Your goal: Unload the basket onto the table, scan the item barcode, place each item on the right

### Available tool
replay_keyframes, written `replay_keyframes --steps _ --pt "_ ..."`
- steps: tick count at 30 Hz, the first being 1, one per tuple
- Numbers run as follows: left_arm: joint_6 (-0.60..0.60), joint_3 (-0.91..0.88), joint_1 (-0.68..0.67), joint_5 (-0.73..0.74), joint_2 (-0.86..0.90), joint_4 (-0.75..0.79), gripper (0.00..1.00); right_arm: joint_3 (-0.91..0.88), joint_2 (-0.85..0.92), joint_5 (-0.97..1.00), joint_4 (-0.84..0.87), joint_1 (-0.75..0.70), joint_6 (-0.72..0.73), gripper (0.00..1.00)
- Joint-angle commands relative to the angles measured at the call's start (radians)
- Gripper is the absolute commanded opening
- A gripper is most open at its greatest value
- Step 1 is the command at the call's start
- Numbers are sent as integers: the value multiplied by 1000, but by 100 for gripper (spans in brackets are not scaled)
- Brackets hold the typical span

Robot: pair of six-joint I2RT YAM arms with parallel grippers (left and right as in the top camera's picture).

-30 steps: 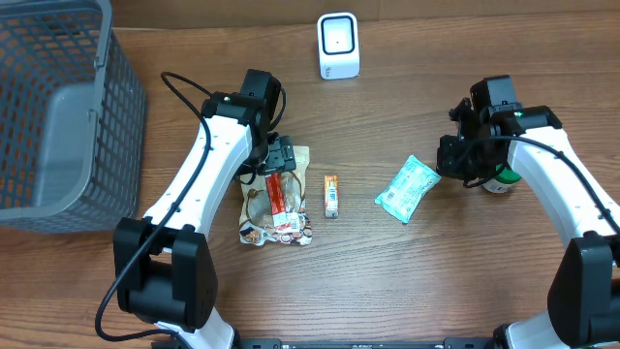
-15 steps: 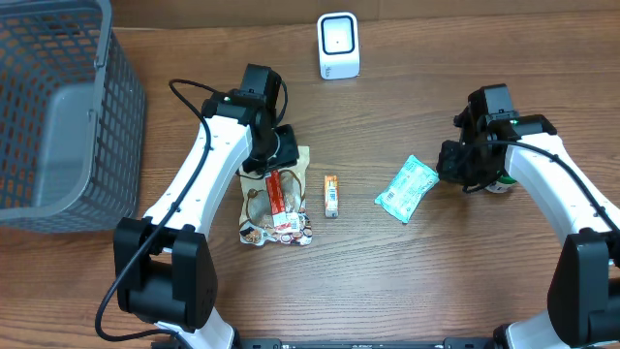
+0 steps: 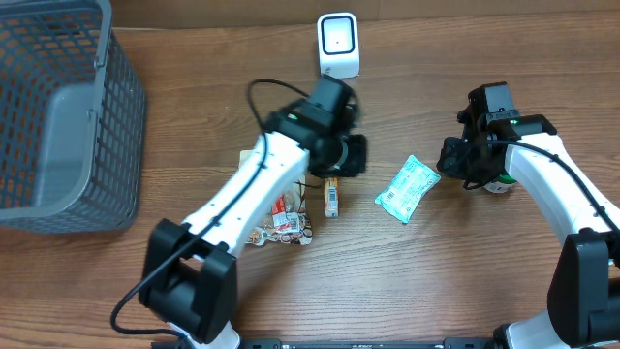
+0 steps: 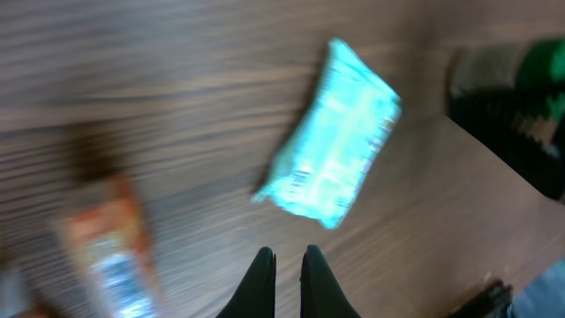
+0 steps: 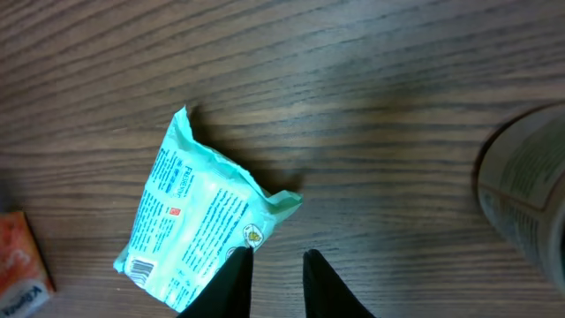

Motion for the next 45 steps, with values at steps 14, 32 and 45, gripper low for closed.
replay_keyframes --steps 14,32,45 --pt "-57 12 -118 12 285 178 4 -6 7 21 53 3 5 45" --pt "-56 12 -119 -43 341 173 4 -6 133 -54 106 2 -3 66" --pt "-56 12 -119 -43 341 168 4 -47 156 -179 137 2 -33 68"
